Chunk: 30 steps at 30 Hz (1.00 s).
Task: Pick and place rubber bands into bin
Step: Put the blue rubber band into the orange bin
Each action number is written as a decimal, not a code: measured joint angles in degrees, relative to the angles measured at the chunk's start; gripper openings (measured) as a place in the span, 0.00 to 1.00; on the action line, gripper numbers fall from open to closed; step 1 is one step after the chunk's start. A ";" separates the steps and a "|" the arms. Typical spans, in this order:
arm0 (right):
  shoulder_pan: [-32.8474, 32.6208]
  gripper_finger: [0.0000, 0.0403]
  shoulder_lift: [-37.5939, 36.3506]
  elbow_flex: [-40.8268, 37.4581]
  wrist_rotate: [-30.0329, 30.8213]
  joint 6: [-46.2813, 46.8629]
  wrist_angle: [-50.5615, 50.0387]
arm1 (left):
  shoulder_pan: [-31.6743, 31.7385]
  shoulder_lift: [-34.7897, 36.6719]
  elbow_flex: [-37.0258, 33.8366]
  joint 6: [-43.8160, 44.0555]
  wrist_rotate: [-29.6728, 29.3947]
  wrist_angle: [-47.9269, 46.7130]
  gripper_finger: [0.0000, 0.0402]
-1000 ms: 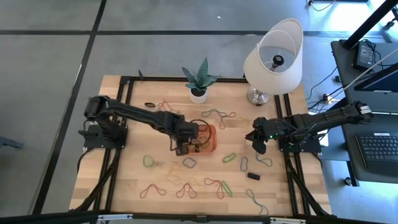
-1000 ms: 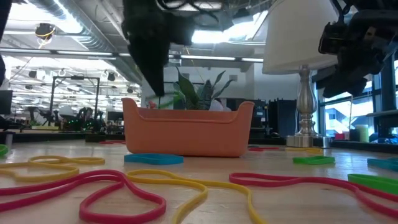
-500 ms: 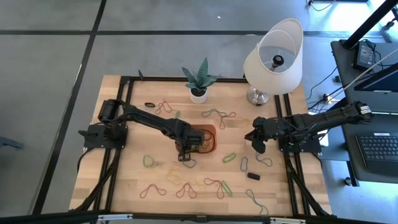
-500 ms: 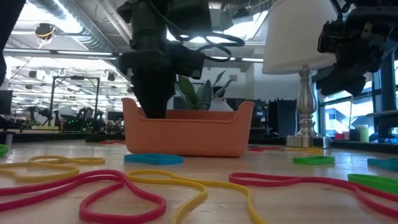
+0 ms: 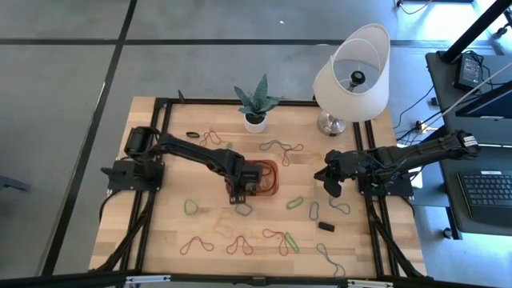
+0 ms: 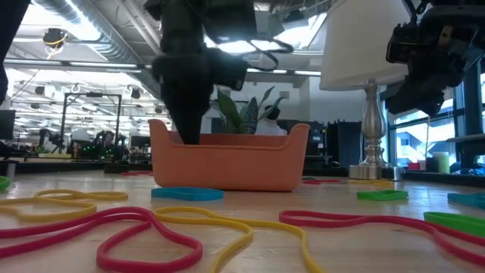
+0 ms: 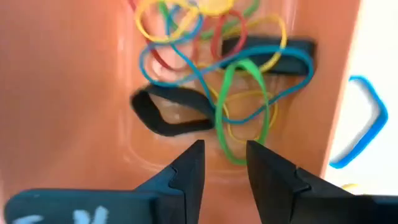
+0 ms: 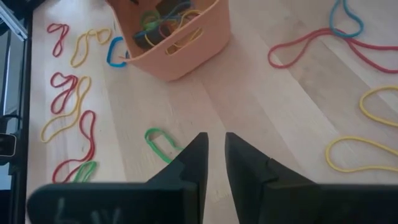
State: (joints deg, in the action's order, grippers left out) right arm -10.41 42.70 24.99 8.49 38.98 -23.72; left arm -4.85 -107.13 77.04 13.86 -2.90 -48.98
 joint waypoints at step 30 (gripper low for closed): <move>-20.96 0.00 34.69 33.30 4.97 33.41 -25.05 | -14.78 44.67 -35.41 15.08 -6.11 9.21 0.01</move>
State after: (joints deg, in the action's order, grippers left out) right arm -31.38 77.39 58.29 13.46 72.39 -48.78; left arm -19.64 -62.46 41.63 28.94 -9.01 -39.77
